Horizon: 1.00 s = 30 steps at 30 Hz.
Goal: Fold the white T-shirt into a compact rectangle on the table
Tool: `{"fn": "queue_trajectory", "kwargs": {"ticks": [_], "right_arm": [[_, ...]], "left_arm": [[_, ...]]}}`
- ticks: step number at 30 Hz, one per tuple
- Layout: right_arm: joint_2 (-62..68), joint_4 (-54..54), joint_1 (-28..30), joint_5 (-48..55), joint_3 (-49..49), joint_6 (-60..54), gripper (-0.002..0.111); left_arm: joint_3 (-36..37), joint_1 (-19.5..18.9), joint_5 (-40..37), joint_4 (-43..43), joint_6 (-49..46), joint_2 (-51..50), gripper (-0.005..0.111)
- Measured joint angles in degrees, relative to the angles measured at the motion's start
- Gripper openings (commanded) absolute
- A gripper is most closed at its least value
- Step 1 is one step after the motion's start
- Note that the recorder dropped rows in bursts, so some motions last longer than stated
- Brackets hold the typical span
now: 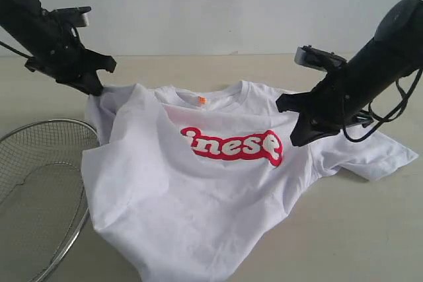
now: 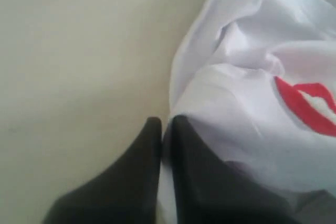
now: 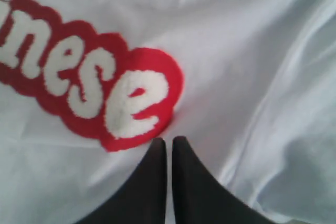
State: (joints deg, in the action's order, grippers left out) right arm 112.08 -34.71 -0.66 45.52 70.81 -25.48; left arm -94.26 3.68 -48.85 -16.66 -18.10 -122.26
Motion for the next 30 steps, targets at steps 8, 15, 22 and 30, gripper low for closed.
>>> {"fn": "queue_trajectory", "kwargs": {"ticks": [8, 15, 22, 30], "right_arm": [[0.0, 13.8, 0.1, -2.4, 0.0, 11.0, 0.0], [0.1, 20.1, 4.2, -3.5, 0.0, 17.3, 0.0], [3.2, 21.0, 6.0, -4.9, 0.0, 18.0, 0.0], [6.4, 21.4, 6.0, -5.9, 2.5, 18.3, 0.0]], "left_arm": [[-0.2, -0.4, 0.0, 4.9, 1.9, 0.0, 0.005], [-0.5, -0.4, 0.0, 5.8, 1.9, 0.0, 0.005], [-0.5, -0.4, 0.0, 6.1, 1.9, 0.0, 0.005], [-0.5, -0.4, -0.2, 6.1, 1.9, 0.0, 0.005]]}}
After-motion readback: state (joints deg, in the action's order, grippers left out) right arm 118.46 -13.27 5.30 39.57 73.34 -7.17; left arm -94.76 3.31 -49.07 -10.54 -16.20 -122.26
